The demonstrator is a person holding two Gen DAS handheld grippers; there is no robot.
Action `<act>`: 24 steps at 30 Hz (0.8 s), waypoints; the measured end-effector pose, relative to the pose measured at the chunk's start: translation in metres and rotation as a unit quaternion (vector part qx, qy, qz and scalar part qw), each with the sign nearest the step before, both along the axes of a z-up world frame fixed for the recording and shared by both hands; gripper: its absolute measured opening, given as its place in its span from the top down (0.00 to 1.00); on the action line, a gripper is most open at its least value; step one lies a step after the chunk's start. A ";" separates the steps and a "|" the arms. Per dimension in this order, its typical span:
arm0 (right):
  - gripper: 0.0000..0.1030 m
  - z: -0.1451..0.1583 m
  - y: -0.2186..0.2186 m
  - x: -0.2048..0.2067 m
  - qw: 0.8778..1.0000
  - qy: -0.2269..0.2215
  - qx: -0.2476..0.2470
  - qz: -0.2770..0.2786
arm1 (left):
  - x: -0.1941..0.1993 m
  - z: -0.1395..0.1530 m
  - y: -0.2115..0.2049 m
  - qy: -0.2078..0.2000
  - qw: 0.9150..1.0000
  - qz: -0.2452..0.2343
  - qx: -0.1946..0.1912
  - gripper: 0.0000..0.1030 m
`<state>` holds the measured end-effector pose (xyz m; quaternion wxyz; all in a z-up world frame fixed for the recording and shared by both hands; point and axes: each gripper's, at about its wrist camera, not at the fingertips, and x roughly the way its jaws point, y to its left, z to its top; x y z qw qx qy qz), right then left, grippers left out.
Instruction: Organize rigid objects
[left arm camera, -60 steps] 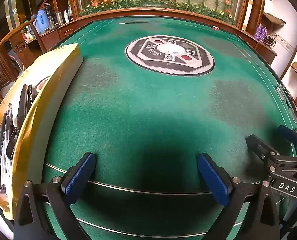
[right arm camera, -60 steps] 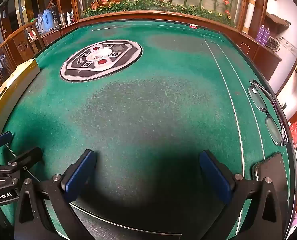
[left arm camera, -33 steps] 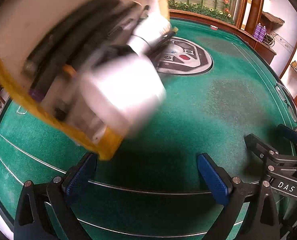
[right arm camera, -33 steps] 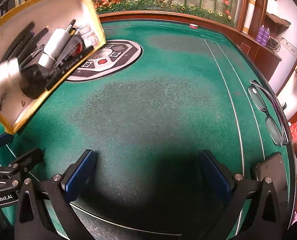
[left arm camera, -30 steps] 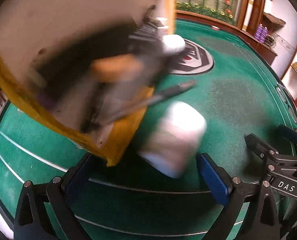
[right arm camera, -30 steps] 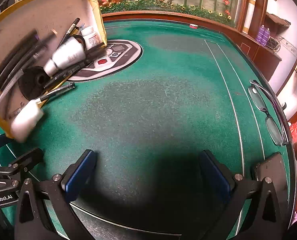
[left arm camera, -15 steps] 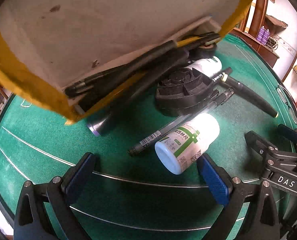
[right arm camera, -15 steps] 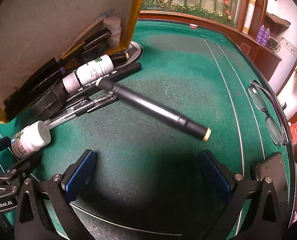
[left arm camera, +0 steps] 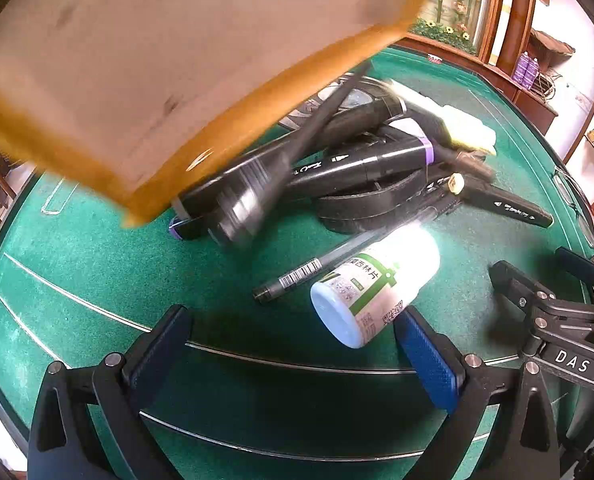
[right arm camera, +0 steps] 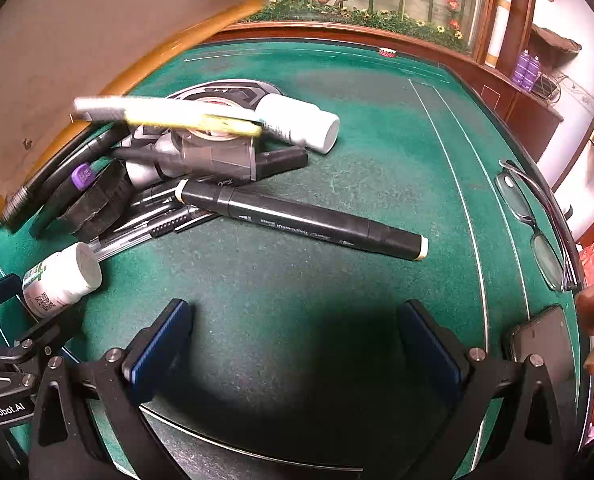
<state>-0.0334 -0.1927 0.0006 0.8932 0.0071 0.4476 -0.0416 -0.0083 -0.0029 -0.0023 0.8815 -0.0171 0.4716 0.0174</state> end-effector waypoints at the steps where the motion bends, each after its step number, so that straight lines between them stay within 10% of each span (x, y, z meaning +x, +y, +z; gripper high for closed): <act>1: 0.00 0.000 0.000 0.000 1.000 0.000 0.000 0.000 | -0.001 0.000 0.000 0.000 1.000 0.000 0.000 0.00; 24: 0.00 -0.002 -0.001 0.001 1.000 0.000 0.000 0.000 | -0.002 0.001 -0.002 -0.001 1.000 0.000 0.000 0.00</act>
